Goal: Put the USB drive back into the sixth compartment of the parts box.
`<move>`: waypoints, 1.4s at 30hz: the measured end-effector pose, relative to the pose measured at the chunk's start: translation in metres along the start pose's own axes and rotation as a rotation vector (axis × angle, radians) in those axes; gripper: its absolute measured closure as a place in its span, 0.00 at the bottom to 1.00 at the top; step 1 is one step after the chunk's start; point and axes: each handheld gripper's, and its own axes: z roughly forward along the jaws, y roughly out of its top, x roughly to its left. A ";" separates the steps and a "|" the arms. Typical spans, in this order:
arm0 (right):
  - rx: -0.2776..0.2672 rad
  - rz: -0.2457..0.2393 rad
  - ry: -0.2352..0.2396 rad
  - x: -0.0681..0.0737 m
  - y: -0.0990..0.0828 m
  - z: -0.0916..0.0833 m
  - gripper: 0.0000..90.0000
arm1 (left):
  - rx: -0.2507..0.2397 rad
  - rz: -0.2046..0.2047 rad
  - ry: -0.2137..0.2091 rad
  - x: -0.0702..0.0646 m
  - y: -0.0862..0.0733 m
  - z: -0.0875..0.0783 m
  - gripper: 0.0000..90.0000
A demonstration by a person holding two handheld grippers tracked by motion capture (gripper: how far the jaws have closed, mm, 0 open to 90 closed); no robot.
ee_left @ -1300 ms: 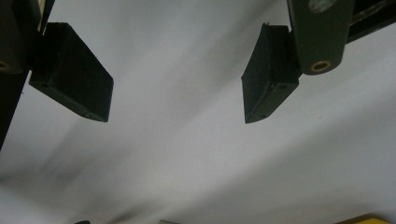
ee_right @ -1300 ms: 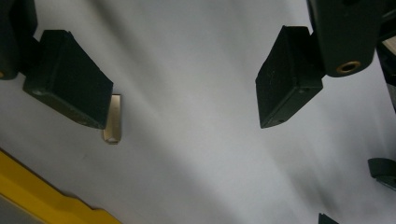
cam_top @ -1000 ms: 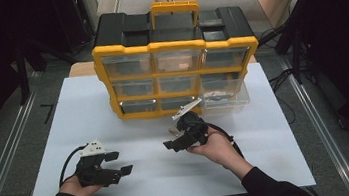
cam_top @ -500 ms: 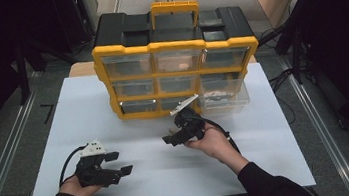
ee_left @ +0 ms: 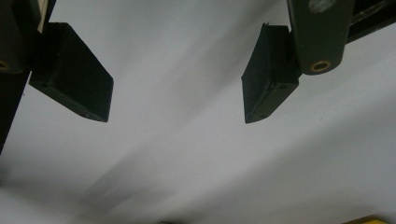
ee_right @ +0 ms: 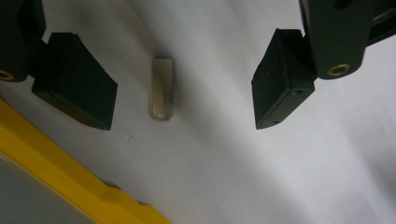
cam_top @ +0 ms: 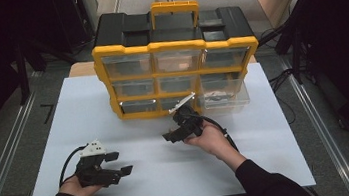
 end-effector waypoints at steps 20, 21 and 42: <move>0.003 0.006 -0.036 -0.004 -0.009 0.014 0.33 | -0.008 0.001 -0.003 0.000 0.000 -0.001 0.29; 0.010 -0.018 -0.045 -0.005 -0.009 0.013 0.34 | -0.008 0.001 -0.003 0.000 0.000 -0.001 0.29; -0.008 -0.071 -0.136 0.000 -0.014 0.011 0.81 | -0.003 0.003 -0.003 -0.001 0.000 0.000 0.29</move>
